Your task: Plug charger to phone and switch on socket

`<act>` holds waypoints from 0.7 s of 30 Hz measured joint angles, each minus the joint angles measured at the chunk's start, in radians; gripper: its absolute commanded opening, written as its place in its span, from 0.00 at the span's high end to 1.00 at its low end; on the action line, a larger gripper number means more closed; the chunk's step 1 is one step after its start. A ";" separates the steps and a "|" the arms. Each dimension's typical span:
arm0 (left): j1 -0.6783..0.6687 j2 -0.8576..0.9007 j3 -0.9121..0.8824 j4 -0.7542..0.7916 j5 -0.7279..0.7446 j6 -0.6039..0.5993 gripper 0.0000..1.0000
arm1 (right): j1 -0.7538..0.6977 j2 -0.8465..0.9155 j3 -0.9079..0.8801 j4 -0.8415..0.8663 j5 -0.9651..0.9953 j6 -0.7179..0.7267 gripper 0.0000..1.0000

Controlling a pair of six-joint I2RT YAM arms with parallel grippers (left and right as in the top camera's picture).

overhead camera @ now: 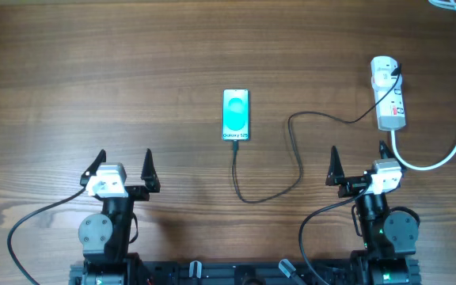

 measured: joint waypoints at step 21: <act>-0.006 0.000 0.000 -0.001 0.000 0.029 0.00 | 0.000 0.000 0.000 0.000 0.000 0.000 0.00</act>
